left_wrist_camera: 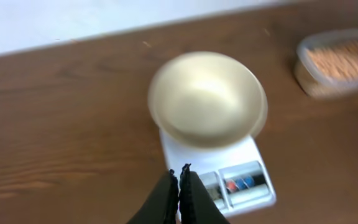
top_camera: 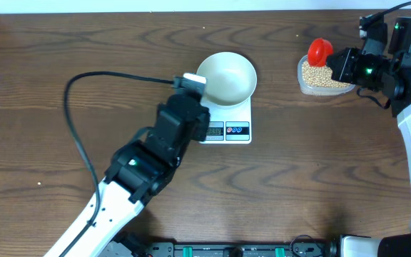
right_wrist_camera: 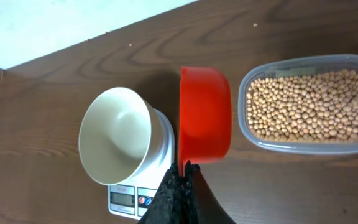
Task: Scoop item into bowl and weigh 50g on scale
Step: 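Raise the left gripper back from the scale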
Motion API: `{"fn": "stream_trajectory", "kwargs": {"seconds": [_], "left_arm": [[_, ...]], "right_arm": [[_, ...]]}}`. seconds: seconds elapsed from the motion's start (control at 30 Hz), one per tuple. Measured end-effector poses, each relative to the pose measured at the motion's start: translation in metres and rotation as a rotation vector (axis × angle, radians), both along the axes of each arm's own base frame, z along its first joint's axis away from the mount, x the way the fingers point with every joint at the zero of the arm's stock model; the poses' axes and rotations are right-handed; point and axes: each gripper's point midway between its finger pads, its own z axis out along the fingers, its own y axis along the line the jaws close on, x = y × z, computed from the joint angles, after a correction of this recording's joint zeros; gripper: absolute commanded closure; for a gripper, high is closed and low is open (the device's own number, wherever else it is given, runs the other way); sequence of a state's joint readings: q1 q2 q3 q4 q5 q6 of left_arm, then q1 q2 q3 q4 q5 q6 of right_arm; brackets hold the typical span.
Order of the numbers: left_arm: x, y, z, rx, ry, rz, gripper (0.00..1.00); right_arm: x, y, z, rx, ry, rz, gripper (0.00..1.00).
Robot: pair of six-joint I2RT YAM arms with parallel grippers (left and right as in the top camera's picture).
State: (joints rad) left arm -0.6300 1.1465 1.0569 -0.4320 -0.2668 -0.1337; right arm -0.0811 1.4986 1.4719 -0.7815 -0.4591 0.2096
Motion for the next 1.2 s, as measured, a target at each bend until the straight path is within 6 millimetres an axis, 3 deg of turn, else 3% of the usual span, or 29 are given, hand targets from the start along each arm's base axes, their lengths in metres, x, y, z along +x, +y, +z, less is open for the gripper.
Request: {"fn": "stream_trajectory", "kwargs": {"seconds": [0.23, 0.43, 0.63, 0.87, 1.2], "left_arm": [[0.024, 0.024, 0.011, 0.005, -0.073, 0.124, 0.93], [0.047, 0.034, -0.005, 0.026, -0.063, 0.188, 0.93], [0.06, 0.033, -0.026, 0.032, -0.026, 0.215, 0.92], [0.062, 0.021, -0.04, 0.0, 0.023, 0.181, 0.93], [0.047, 0.007, -0.058, -0.022, 0.125, 0.089, 0.93]], "right_arm": [[0.003, -0.003, 0.002, -0.027, -0.022, 0.001, 0.99], [0.004, -0.006, 0.0, -0.056, -0.029, 0.002, 0.99], [0.001, -0.012, -0.006, -0.087, -0.003, -0.018, 0.99], [-0.004, -0.016, -0.012, -0.111, 0.03, -0.027, 0.99], [-0.018, -0.023, -0.025, -0.136, 0.101, -0.025, 0.99]]}}
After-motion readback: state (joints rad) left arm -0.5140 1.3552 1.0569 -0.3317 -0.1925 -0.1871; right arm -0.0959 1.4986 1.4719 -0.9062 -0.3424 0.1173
